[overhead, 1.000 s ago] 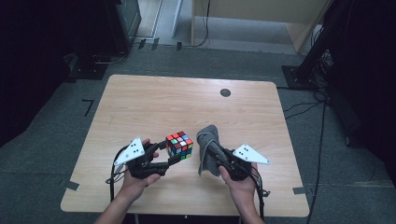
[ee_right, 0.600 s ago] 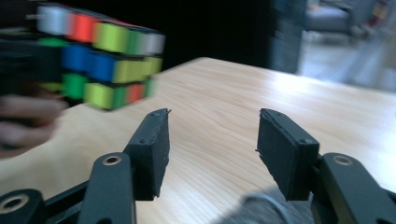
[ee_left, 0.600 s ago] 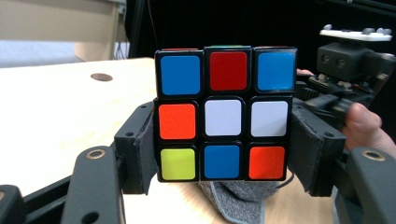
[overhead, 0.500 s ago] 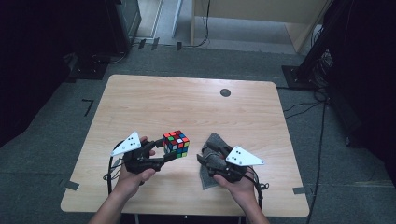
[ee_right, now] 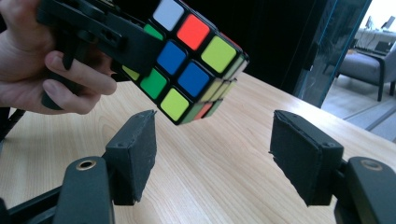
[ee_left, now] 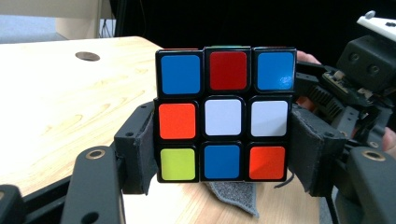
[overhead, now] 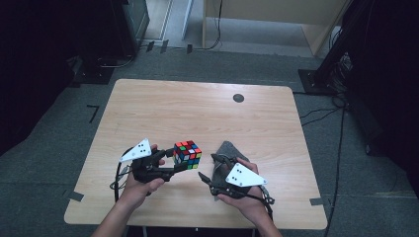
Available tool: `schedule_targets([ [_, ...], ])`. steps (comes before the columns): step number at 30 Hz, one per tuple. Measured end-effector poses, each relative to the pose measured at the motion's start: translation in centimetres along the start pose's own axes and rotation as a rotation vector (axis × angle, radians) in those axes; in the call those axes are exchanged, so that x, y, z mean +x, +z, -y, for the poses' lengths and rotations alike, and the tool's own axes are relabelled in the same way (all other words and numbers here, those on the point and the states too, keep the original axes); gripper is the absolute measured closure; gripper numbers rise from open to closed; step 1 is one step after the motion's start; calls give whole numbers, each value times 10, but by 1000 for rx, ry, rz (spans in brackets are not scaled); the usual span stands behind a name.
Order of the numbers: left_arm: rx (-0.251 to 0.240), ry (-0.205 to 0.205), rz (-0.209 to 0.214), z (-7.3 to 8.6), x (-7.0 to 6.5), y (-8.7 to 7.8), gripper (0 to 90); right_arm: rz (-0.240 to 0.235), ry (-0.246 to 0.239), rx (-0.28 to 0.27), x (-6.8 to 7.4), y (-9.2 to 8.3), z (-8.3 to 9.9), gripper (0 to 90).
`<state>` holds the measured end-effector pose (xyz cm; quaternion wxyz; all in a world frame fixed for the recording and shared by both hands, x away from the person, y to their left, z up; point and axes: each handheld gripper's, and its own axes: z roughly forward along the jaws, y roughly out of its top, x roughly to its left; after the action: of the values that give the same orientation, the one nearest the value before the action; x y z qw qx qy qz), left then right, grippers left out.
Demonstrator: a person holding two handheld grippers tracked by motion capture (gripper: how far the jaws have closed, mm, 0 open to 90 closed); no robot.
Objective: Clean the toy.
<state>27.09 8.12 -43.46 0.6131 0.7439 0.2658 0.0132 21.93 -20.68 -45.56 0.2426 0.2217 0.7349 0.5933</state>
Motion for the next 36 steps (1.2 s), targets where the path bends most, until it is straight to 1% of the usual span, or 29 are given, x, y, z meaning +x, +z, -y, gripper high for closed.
schedule_targets([
  [1, -2, 5, -6, 1, 0, 0, 344, 1, -5, -4, 1, 0, 0, 316],
  [3, 2, 34, -20, 2, 0, 1, 344, 11, -18, -7, 3, 0, -1, 312],
  [5, 6, 82, -46, 5, -1, 2, 344, 8, -19, -15, 4, 0, -3, 311],
  [7, 17, 142, -67, 9, -3, 4, 344, 13, 6, -27, 5, -1, -5, 314],
  [8, 20, 169, -77, 11, -5, 5, 344, 23, 23, -33, 5, -1, -7, 316],
  [9, 26, 209, -89, 14, -7, 8, 344, 35, 41, -38, 5, -2, -8, 319],
  [10, 30, 239, -95, 16, -10, 10, 344, 52, 66, -51, 3, -3, -10, 320],
  [12, 35, 302, -121, 21, -16, 15, 344, 74, 114, -67, 2, -6, -14, 315],
  [14, 37, 363, -152, 27, -23, 20, 344, 79, 181, -77, 2, -8, -17, 291],
  [16, 33, 408, -173, 31, -29, 24, 344, 87, 252, -67, 2, -7, -19, 282],
  [18, 22, 432, -187, 33, -34, 28, 344, 80, 330, -56, 3, -5, -20, 264],
  [19, 17, 442, -194, 34, -37, 29, 344, 78, 361, -45, 4, -4, -20, 263],
  [21, 11, 457, -199, 36, -40, 31, 344, 65, 404, -30, 7, -2, -20, 248],
  [23, 5, 483, -212, 37, -44, 33, 344, 61, 431, -8, 9, 1, -19, 227],
  [26, -1, 518, -221, 39, -50, 35, 344, 73, 458, 23, 11, 4, -18, 221],
  [28, -4, 544, -234, 40, -54, 37, 344, 57, 488, 40, 12, 7, -17, 224],
  [30, -7, 571, -249, 41, -57, 38, 344, 53, 513, 64, 13, 9, -15, 236],
  [32, -8, 591, -262, 42, -60, 39, 344, 67, 519, 82, 14, 10, -14, 290],
  [33, -7, 603, -272, 42, -61, 39, 344, 75, 529, 88, 13, 10, -13, 313],
  [36, -2, 638, -296, 44, -65, 42, 344, 70, 564, 98, 11, 10, -11, 298],
])
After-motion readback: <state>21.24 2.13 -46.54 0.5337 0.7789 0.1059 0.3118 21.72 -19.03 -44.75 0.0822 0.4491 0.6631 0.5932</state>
